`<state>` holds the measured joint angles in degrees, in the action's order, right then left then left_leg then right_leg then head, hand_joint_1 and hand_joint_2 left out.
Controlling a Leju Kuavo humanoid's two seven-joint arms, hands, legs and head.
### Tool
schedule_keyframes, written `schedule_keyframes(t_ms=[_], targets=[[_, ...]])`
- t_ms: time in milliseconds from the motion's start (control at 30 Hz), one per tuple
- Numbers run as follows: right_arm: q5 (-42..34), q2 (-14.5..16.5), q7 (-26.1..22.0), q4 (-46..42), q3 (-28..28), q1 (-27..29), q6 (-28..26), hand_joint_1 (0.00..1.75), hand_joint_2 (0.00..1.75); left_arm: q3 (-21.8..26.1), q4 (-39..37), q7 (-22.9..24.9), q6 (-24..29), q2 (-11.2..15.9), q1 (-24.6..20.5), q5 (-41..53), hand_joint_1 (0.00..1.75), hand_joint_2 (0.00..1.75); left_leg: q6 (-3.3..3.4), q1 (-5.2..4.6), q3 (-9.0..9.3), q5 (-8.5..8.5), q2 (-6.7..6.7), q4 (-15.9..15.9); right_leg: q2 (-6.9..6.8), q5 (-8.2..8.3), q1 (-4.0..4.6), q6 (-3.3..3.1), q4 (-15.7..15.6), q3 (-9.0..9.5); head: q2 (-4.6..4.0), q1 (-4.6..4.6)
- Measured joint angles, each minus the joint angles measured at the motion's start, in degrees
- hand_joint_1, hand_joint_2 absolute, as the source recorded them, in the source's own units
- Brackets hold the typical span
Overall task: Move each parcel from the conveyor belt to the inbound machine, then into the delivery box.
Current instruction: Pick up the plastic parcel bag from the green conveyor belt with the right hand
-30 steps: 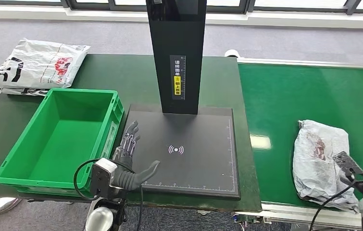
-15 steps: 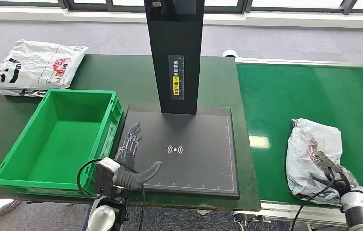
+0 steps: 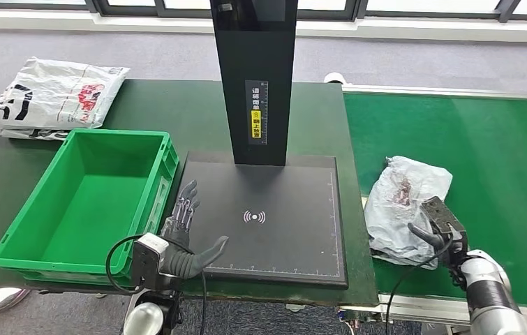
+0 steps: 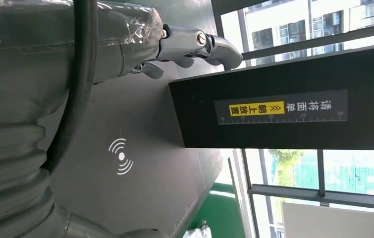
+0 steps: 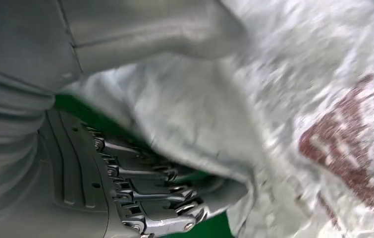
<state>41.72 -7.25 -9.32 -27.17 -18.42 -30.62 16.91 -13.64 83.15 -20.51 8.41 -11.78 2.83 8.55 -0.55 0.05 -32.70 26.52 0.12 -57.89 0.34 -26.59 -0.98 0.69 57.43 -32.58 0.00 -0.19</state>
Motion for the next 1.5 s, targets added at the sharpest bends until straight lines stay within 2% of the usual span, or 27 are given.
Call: schedule_keyframes(t_ms=[200,433,900,1067,1500], targets=[[-2.89,1.41,0.05,0.0,4.04,0.49,-0.68,1.75,1.75,0.0,0.07,-0.01,0.02,0.12,0.2,-0.32,0.0,1.75,0.01,-0.02,-0.03,0.0,-0.03,0.0,-0.05,0.0,-0.02,0.0,-0.01,-0.02,0.0,-0.01],[-4.44,1.92,0.34,0.0,5.5,0.61,-1.14,1.75,1.75,0.0,0.53,0.0,-0.11,0.15,0.59,-0.81,0.0,1.75,0.01,-0.02,-0.07,-0.01,-0.09,0.0,-0.08,0.0,-0.02,0.0,-0.01,-0.06,0.0,-0.01],[-10.54,1.95,-0.51,-0.01,6.35,1.21,-2.17,1.75,1.75,0.0,0.79,0.01,-1.07,0.24,0.82,-2.02,0.0,1.75,0.01,-0.02,-0.15,-0.01,-0.11,0.0,-0.1,-0.01,-0.02,0.0,-0.01,-0.11,0.0,-0.01],[-15.5,2.0,-2.19,-0.9,6.36,1.68,-3.1,1.75,1.75,0.0,0.96,0.03,-1.07,0.27,1.04,-2.03,0.0,1.75,0.01,-0.03,-0.17,-0.01,-0.11,0.0,-0.1,0.0,-0.03,0.0,-0.01,-0.13,0.0,-0.01],[-17.84,2.02,-2.27,-2.36,6.36,2.0,-3.31,1.75,1.75,0.0,1.2,0.02,-1.03,0.29,1.26,-2.03,0.0,1.75,0.01,-0.03,-0.18,-0.01,-0.11,0.0,-0.1,-0.01,-0.03,0.0,-0.01,-0.14,0.0,-0.01]])
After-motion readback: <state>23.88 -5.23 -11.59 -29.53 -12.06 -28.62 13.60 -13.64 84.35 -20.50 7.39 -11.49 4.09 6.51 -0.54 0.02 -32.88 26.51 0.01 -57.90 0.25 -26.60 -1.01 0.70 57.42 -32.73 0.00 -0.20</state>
